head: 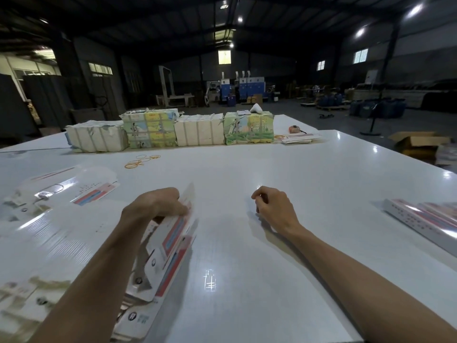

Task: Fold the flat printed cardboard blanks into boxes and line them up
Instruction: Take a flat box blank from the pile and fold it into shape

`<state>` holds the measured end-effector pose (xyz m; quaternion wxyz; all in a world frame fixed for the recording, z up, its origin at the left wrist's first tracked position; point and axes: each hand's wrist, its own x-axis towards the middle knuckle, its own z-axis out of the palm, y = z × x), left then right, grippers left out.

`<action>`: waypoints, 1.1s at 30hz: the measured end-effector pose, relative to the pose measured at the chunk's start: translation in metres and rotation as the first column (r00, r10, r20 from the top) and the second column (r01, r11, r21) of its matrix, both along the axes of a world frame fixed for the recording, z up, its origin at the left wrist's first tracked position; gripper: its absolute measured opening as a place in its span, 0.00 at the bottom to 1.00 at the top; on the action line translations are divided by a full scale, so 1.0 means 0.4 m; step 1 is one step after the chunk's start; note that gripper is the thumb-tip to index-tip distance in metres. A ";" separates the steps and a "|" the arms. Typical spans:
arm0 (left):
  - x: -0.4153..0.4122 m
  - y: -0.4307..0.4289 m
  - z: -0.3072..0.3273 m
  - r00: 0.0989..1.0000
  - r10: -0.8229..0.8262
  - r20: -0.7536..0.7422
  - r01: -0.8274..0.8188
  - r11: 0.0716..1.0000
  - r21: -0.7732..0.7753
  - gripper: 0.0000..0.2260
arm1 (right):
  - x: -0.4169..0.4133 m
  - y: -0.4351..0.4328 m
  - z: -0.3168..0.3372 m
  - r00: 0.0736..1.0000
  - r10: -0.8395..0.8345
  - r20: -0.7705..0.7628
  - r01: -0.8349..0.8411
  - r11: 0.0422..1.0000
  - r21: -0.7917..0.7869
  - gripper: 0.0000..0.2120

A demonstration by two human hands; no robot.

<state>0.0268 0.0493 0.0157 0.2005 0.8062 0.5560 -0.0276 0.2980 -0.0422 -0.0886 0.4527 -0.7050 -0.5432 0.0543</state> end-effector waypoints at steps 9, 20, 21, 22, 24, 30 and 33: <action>0.211 -0.070 -0.049 0.622 0.180 0.762 0.376 0.785 -0.493 0.15 | -0.003 0.004 0.047 0.999 0.032 -0.010 -0.025 0.913 0.406 0.10; 0.278 -0.125 -0.200 0.309 0.284 0.908 0.380 0.838 -0.392 0.33 | -0.010 -0.025 0.055 0.981 0.138 0.135 -0.161 0.970 0.180 0.12; 0.277 -0.122 -0.204 0.304 0.297 0.905 0.383 0.832 -0.401 0.33 | -0.010 -0.022 0.061 0.981 0.137 0.140 -0.161 0.971 0.179 0.11; 0.274 -0.122 -0.205 0.295 0.305 0.905 0.384 0.830 -0.405 0.33 | -0.008 -0.018 0.065 0.980 0.133 0.149 -0.158 0.972 0.176 0.10; 0.272 -0.120 -0.206 0.273 0.305 0.913 0.396 0.829 -0.395 0.31 | -0.004 -0.013 0.072 0.981 0.145 0.126 -0.165 0.972 0.169 0.08; 0.271 -0.126 -0.189 0.269 0.261 0.927 0.511 0.777 -0.368 0.28 | 0.014 -0.016 0.101 0.952 0.209 -0.221 -0.181 0.973 0.140 0.05; 0.274 -0.122 -0.178 0.329 0.223 0.918 0.548 0.746 -0.378 0.34 | 0.021 -0.031 0.126 0.925 0.227 -0.305 -0.189 0.970 0.150 0.06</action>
